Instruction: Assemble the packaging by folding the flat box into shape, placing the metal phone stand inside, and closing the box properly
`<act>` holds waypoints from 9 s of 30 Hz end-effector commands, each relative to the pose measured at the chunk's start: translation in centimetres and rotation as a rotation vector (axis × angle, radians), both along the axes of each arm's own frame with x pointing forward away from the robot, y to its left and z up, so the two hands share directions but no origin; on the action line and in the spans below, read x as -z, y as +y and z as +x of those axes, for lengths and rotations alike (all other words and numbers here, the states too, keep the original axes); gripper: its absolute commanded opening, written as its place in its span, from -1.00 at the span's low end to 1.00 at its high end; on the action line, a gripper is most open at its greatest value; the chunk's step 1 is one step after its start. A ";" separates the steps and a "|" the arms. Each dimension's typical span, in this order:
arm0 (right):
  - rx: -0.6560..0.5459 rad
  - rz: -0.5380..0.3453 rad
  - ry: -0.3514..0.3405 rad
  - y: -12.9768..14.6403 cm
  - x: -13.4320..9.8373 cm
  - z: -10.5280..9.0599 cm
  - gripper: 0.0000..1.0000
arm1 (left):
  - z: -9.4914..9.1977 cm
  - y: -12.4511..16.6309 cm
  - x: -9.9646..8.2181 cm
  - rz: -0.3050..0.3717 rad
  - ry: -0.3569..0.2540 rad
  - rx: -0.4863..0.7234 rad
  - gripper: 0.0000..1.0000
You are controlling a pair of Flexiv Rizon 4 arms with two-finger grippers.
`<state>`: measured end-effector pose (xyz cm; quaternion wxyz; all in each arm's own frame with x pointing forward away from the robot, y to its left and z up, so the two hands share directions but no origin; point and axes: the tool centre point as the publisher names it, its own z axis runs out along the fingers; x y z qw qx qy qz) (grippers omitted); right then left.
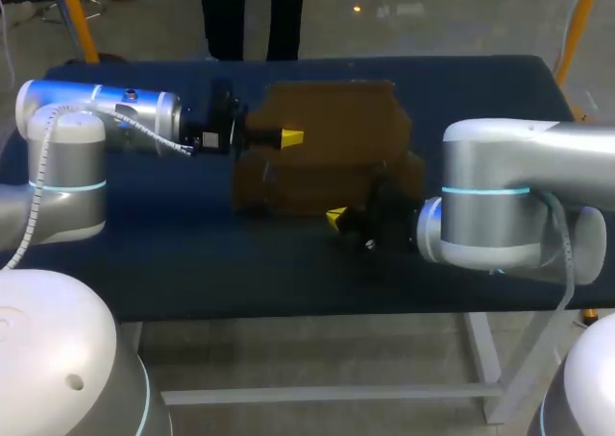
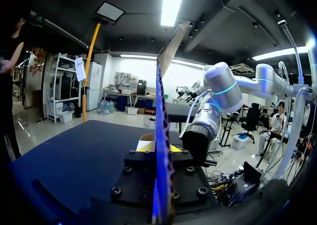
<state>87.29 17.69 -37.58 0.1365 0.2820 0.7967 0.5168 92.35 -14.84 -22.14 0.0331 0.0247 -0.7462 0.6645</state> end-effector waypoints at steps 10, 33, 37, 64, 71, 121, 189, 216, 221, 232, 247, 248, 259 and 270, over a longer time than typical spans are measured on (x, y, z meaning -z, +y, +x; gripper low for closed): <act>-0.059 0.020 -0.053 -5.0 -2.3 -4.8 -1.00 | 0.1 -0.1 0.3 -0.001 0.001 0.005 -1.00; -0.149 -0.032 -0.117 -12.1 -3.7 -6.4 -0.69 | 0.1 -0.1 0.3 -0.001 0.001 0.005 -1.00; -0.164 -0.051 -0.129 -13.0 -3.8 -6.0 -0.38 | 0.1 -0.1 0.3 -0.001 0.001 0.005 -1.00; -0.157 -0.098 -0.152 -17.5 -3.1 -1.6 1.00 | 0.1 -0.1 0.3 -0.001 0.001 0.005 -1.00; -0.149 -0.111 -0.156 -18.0 -2.7 0.2 1.00 | 0.1 -0.1 0.3 -0.001 0.001 0.005 -1.00; -0.142 -0.053 -0.154 -13.8 -0.7 7.6 -1.00 | 0.1 -0.1 0.3 -0.001 0.001 0.005 -1.00; 0.098 -0.020 -0.045 -10.1 0.3 3.2 -0.28 | 0.1 -0.1 0.3 -0.001 0.001 0.005 -1.00; 0.125 0.030 -0.028 -9.7 -0.1 2.9 -0.07 | 0.1 -0.1 0.3 -0.001 0.001 0.005 -1.00; 0.140 0.024 -0.019 -10.4 0.0 2.6 -0.06 | 0.1 -0.1 0.3 -0.001 0.001 0.005 -1.00; 0.089 0.043 -0.002 -11.9 -0.1 1.3 -0.02 | 0.1 -0.1 0.3 -0.001 0.001 0.005 -1.00; -0.056 -0.022 -0.036 -13.4 -1.8 -0.7 0.04 | 0.1 -0.1 0.3 -0.001 0.001 0.005 -1.00; -0.063 -0.029 -0.037 -13.5 -1.8 -0.6 0.05 | 0.1 -0.1 0.3 -0.001 0.001 0.005 -1.00; -0.137 -0.082 -0.047 -15.4 -0.8 2.0 0.26 | 0.1 -0.1 0.3 -0.001 0.001 0.005 -1.00; -0.261 -0.114 -0.079 -14.6 -0.6 4.2 0.27 | 0.1 -0.1 0.3 -0.001 0.001 0.005 -1.00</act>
